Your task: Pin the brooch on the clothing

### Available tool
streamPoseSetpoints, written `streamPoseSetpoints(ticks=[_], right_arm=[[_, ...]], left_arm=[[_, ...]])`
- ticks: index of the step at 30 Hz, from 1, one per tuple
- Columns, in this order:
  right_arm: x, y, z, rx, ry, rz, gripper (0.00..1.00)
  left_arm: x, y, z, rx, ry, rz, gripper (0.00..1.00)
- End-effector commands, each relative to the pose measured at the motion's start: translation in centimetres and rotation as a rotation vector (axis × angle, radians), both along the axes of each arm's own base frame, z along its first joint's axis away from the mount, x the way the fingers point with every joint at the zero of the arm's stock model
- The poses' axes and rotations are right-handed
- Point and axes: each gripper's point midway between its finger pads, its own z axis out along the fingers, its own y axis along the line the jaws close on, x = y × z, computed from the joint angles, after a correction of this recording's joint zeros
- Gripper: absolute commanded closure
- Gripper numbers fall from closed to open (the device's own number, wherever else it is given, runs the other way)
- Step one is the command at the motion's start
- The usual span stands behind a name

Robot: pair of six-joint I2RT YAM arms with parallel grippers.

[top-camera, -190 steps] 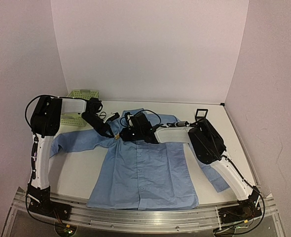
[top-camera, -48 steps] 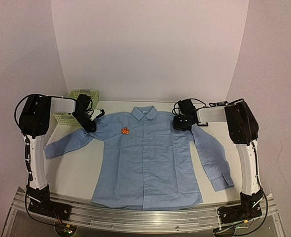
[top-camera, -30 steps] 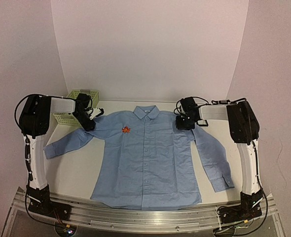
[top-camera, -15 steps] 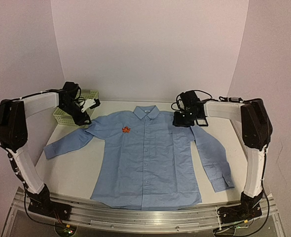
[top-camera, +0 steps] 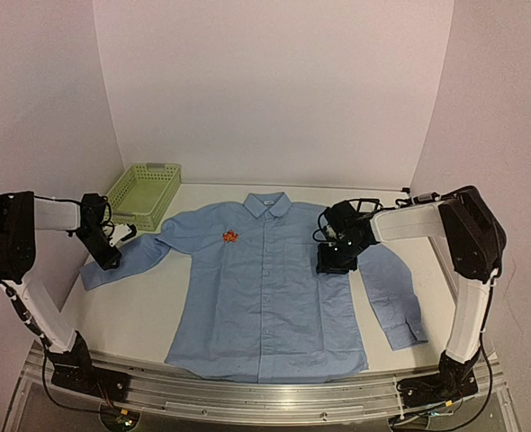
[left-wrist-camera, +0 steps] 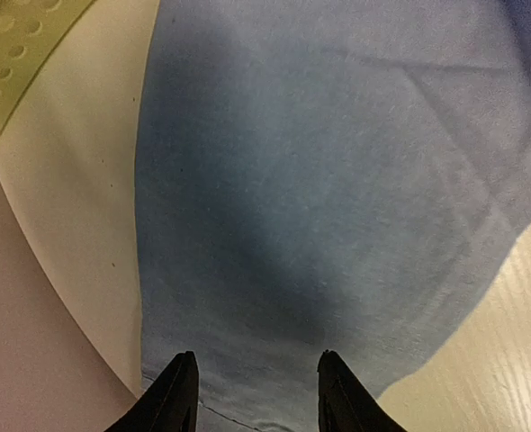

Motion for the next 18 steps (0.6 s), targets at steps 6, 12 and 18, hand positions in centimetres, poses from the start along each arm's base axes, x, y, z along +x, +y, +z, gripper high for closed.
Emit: streamPoseSetpoints(ticks=[6, 12, 18], right_arm=[[-3.2, -4.3, -4.3, -0.123, 0.102, -0.1, 0.71], [-3.0, -6.3, -4.2, -0.146, 0.102, -0.135, 0.71], [-2.7, -7.9, -3.6, -0.175, 0.098, -0.148, 0.71]], left_arm=[[-3.9, 8.4, -4.2, 0.202, 0.04, 0.081, 0.55], [-3.1, 11.4, -3.3, 0.25, 0.005, 0.096, 0.55], [-1.3, 13.5, -3.3, 0.307, -0.018, 0.11, 0.55]])
